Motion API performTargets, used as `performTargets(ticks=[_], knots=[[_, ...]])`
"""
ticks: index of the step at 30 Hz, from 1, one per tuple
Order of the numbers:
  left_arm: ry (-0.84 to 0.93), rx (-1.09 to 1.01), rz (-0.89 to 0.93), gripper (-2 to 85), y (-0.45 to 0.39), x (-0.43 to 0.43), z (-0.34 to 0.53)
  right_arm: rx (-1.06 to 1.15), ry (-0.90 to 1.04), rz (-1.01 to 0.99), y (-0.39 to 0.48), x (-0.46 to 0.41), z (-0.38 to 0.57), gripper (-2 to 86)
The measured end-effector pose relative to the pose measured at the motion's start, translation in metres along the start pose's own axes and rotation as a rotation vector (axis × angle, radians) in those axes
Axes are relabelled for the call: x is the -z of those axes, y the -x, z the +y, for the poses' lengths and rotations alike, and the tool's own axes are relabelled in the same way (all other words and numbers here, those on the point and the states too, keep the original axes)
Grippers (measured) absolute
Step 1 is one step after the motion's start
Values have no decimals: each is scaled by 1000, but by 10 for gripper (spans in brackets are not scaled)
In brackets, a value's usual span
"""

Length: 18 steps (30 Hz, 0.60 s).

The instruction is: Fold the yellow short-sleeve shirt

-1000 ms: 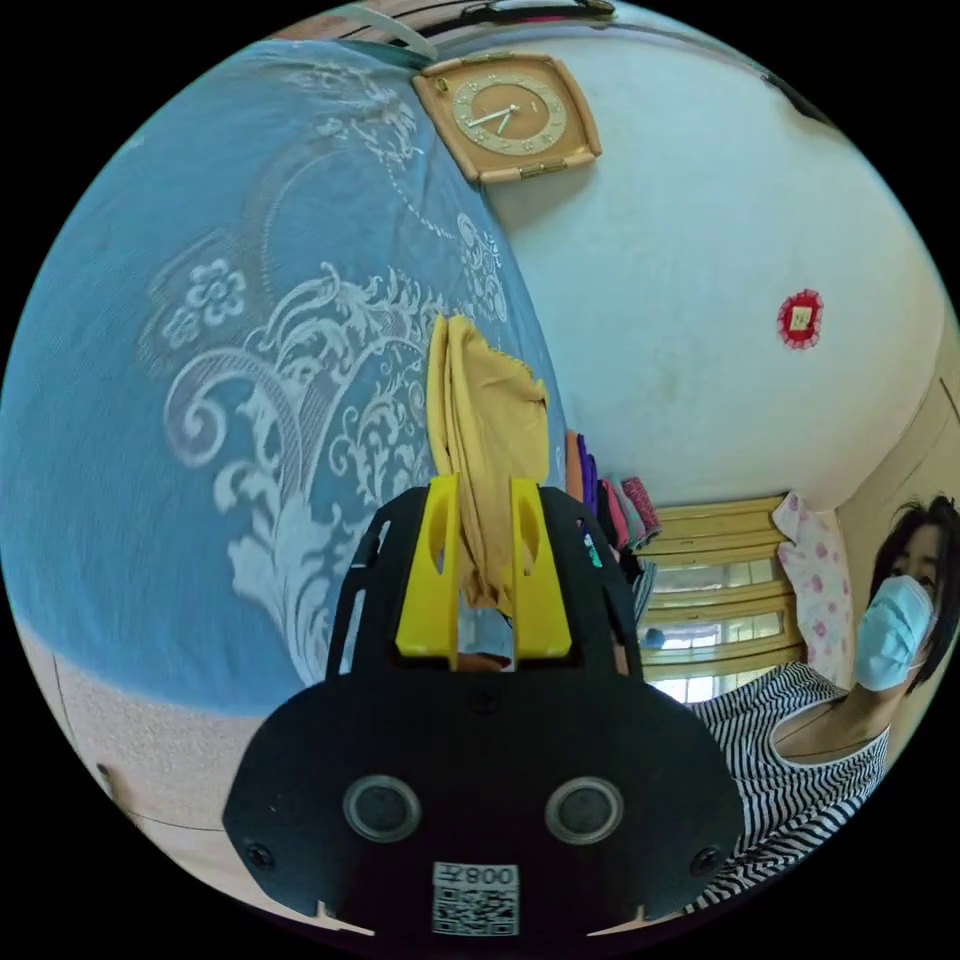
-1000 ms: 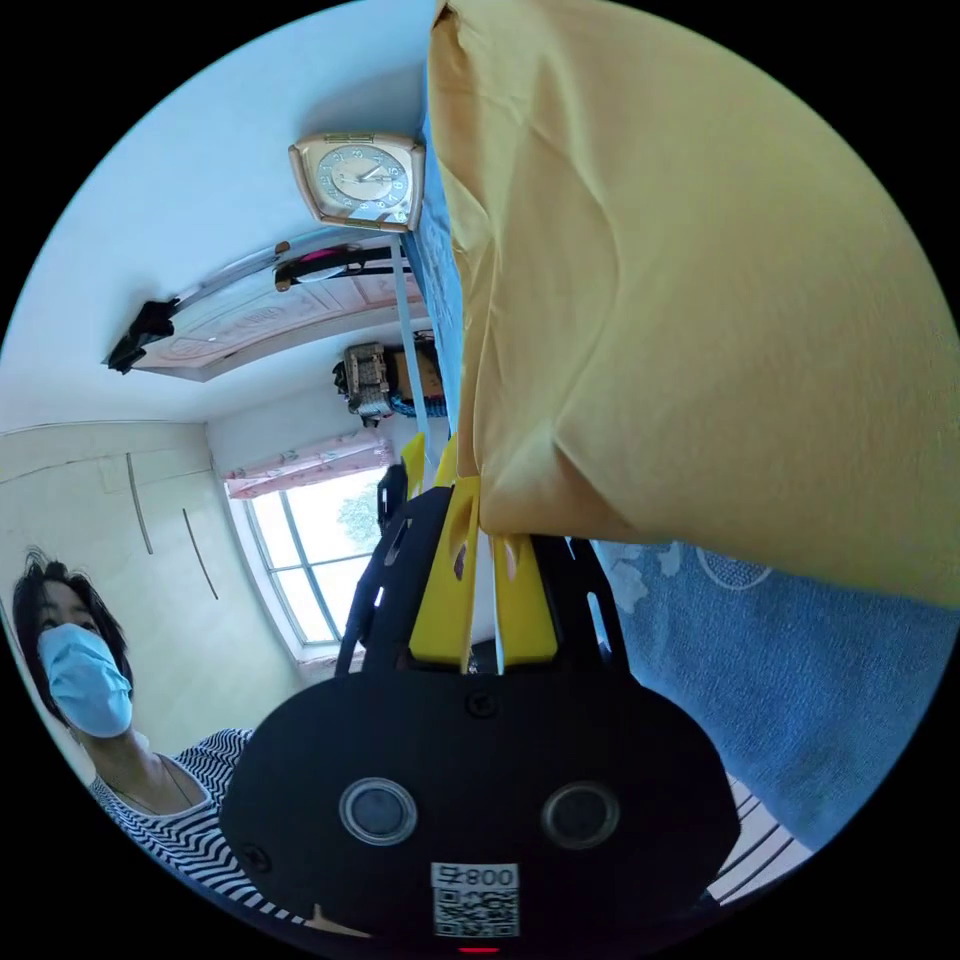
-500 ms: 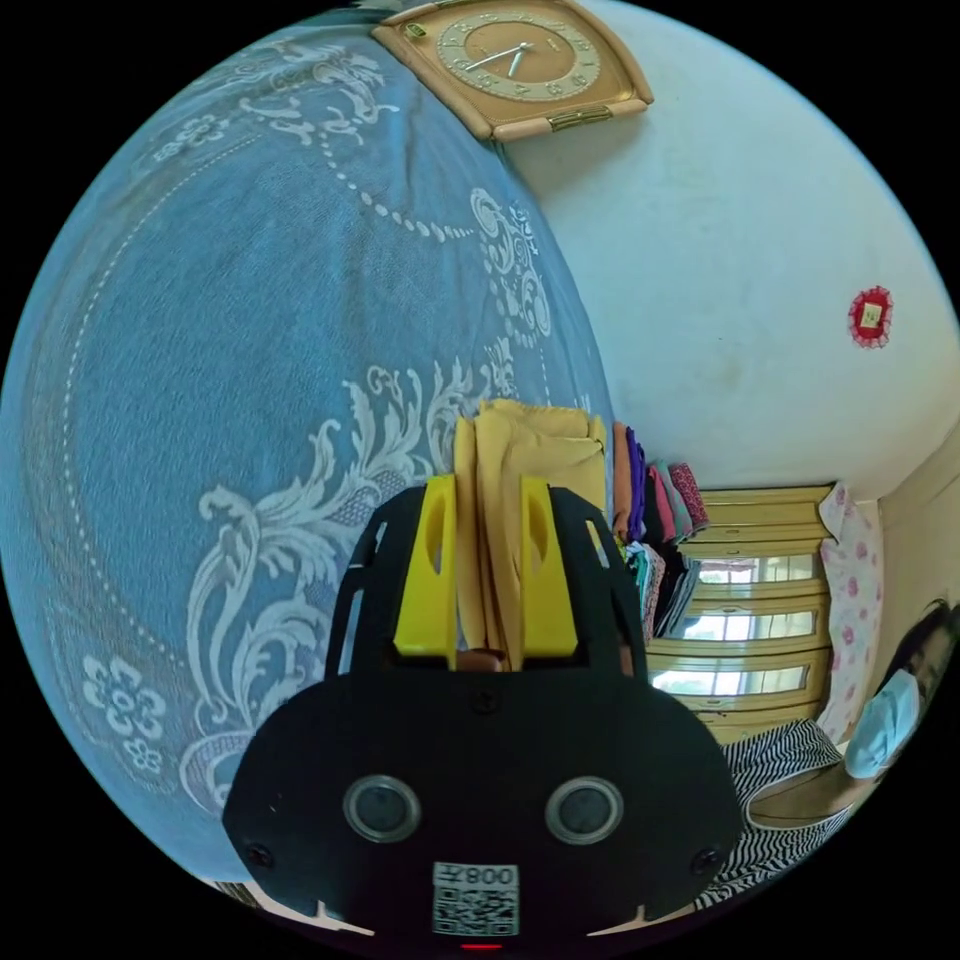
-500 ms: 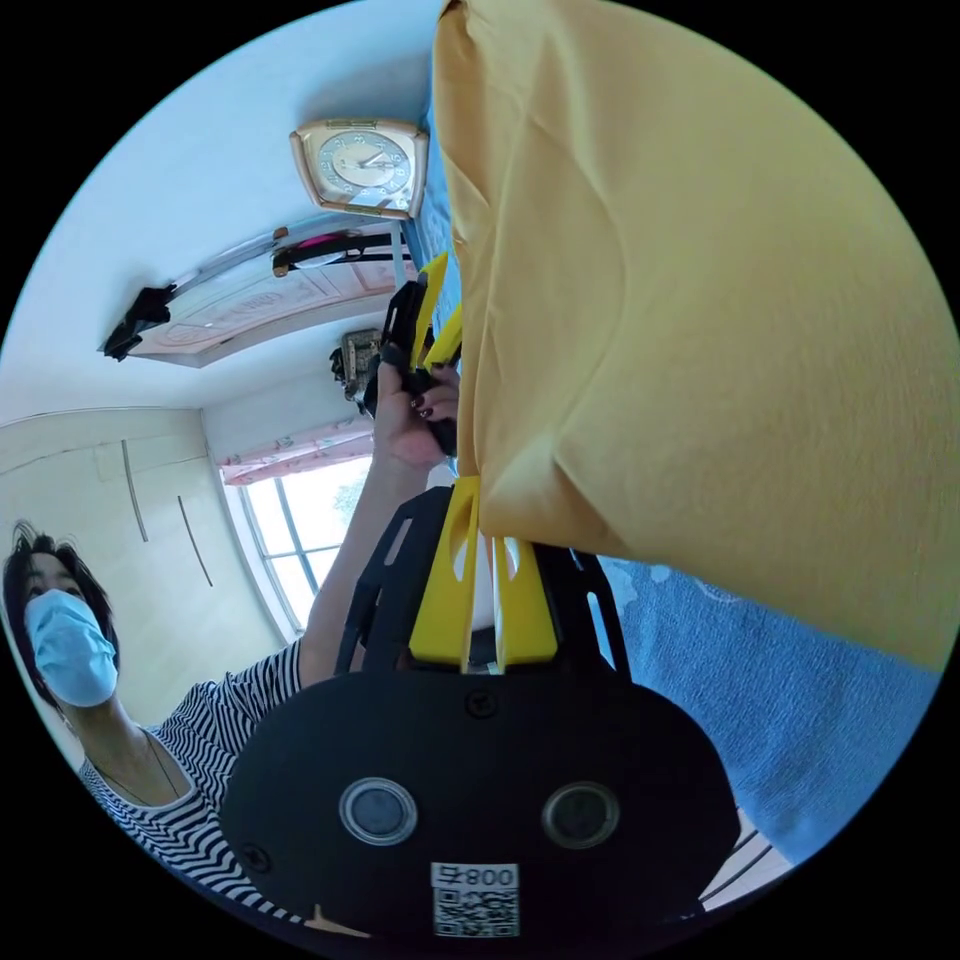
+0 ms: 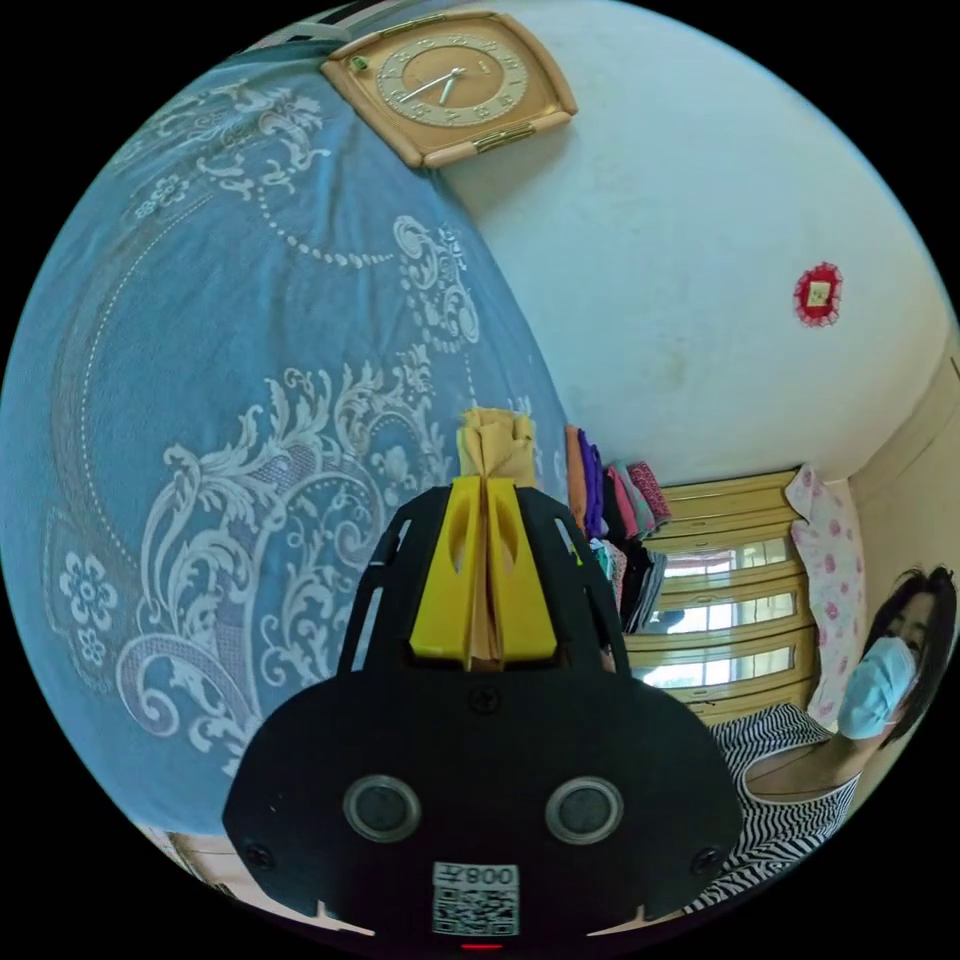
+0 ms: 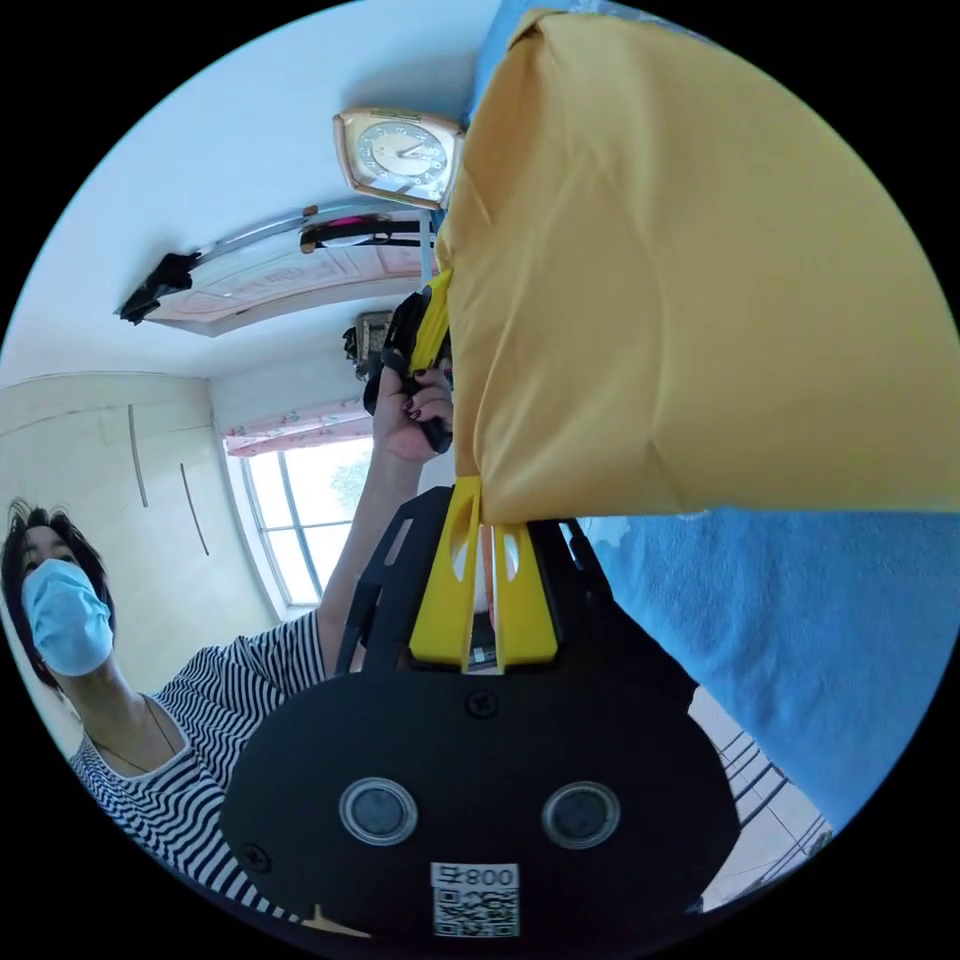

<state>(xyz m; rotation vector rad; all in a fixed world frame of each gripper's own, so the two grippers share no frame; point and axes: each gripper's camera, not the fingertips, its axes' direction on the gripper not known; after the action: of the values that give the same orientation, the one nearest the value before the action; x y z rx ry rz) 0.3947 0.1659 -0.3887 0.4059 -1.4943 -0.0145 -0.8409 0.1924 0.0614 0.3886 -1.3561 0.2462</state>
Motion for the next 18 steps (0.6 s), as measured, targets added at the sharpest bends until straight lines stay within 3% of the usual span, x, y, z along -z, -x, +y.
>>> performTargets(ticks=[11,18], knots=[[-53,-78,208,4,-192,107,-97,171,-94,-52,-71,161,84,2],[-14,-166,231,4,-331,135,-184,257,-193,-135,-141,275,125,3]])
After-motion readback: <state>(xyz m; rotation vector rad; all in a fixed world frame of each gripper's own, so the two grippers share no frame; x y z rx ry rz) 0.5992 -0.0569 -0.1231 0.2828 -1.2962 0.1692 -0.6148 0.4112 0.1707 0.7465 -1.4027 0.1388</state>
